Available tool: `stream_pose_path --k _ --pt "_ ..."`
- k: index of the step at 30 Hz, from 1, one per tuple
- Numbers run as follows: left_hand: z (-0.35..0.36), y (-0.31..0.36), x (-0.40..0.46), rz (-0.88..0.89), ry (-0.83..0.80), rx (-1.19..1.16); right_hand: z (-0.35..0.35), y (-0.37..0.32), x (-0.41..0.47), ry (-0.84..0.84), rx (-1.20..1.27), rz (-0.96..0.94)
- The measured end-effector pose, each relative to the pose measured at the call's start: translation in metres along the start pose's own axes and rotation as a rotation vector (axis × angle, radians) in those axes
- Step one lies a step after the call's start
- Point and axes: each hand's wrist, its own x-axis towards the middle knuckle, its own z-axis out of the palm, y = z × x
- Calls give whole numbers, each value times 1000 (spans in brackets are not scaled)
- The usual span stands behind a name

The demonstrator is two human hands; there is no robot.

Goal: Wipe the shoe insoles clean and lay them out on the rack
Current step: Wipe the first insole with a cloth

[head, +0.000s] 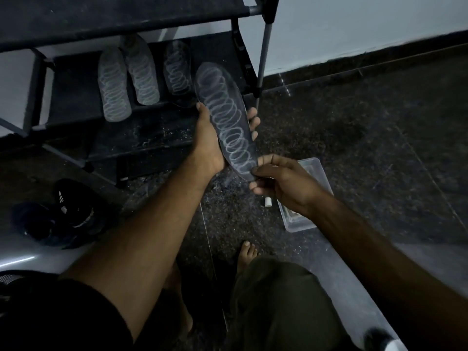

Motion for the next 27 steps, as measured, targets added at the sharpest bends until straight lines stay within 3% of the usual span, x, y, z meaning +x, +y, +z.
stream_pose_path --k 6,13,16,22,27 --pt "0 -16 11 14 23 35 -33 5 5 -13 -48 -34" --pt "-18 -34 21 2 45 160 -133 44 40 541 -253 -38" --pt "-23 -48 27 -32 61 204 -166 73 52 633 -475 18" --pt "-36 -85 41 -92 93 256 -202 135 77 533 -1106 108" --pt "-54 -106 54 -143 108 275 -203 175 97 296 -1331 163"
